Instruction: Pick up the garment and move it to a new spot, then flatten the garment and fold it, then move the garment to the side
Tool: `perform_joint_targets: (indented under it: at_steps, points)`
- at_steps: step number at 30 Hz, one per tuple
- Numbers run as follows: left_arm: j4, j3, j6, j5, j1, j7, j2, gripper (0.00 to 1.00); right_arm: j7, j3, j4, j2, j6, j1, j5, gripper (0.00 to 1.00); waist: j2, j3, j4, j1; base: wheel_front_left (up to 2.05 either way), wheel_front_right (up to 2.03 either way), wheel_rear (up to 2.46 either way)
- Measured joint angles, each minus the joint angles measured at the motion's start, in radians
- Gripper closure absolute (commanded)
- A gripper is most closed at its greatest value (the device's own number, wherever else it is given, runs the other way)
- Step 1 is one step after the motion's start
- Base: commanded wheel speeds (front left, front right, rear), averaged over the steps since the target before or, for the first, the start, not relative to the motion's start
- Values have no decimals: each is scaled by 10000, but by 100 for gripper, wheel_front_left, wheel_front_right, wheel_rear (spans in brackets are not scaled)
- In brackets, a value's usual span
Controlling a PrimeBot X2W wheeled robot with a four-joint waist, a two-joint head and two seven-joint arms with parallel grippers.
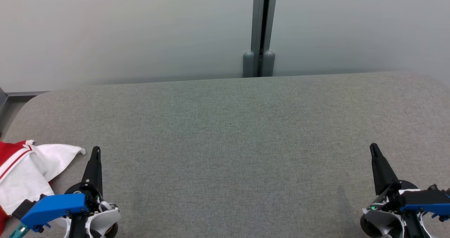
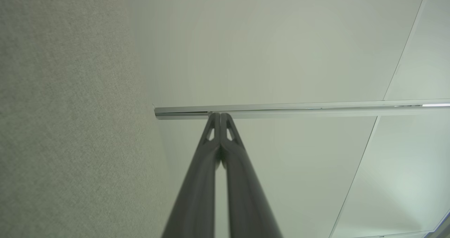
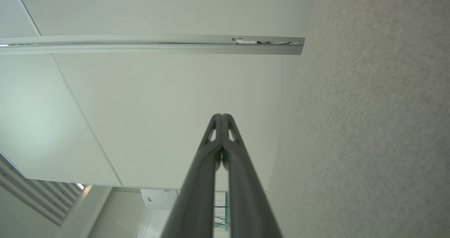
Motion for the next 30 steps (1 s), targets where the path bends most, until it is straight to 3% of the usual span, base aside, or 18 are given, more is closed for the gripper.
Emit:
perform_joint_targets:
  at_steps: [30]
  points:
    - [0,0,0,0,0,0,0,100,-2,0,0,0,0,0,0,100,0,0,0,0,0,0,0]
